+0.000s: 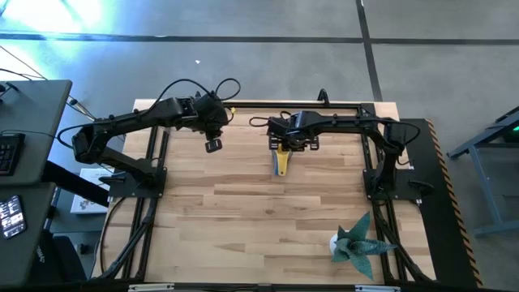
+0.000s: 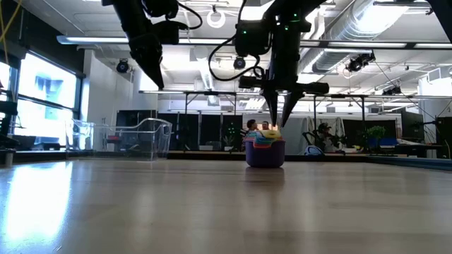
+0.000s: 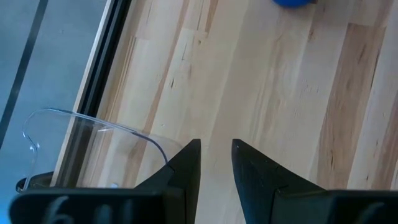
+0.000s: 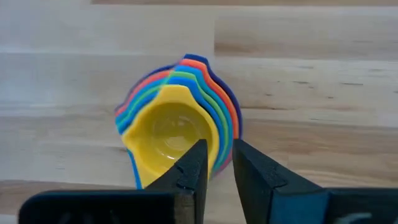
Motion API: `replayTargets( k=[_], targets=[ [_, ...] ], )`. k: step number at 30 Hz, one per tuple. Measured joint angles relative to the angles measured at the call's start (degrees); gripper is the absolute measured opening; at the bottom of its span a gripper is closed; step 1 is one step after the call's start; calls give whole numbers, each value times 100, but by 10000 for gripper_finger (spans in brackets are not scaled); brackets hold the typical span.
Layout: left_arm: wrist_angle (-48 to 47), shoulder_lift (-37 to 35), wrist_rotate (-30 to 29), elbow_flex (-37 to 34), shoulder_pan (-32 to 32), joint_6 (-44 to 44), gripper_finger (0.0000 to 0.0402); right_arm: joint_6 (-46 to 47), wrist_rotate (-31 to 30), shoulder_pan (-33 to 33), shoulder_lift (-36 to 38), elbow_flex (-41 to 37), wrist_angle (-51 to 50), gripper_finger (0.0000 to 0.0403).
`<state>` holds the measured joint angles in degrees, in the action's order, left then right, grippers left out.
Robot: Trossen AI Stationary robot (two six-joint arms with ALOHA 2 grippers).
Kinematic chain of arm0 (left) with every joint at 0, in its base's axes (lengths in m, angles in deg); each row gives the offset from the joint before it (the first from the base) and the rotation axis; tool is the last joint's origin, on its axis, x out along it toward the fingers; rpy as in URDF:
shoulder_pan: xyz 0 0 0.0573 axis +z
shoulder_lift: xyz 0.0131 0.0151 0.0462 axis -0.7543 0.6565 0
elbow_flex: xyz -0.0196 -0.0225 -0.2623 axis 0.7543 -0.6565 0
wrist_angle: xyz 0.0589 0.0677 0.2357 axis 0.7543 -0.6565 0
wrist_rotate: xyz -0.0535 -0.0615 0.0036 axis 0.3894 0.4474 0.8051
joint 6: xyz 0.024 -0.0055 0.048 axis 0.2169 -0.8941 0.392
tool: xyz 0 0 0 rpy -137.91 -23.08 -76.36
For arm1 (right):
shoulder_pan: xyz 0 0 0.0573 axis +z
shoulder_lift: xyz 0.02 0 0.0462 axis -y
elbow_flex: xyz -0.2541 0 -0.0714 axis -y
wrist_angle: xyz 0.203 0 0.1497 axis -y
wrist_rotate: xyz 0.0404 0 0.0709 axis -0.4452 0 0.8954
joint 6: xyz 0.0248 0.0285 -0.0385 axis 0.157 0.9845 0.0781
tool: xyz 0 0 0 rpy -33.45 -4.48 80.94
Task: Nest measuring cups in basket
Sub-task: Stack the yellow measuring cup on top of the blue measuring cup on the table
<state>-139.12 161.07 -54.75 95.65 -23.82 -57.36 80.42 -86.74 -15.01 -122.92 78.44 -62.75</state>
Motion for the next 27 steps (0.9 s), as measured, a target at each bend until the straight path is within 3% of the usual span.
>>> replayTargets(
  k=[7, 27],
  targets=[
    [14, 0, 0, 0, 0, 0, 80, -150, 757, 145, 0, 0, -472, 68],
    [23, 0, -2, 0, -2, -2, 80, 136, 436, 643, -426, 2, -115, 69]
  ],
)
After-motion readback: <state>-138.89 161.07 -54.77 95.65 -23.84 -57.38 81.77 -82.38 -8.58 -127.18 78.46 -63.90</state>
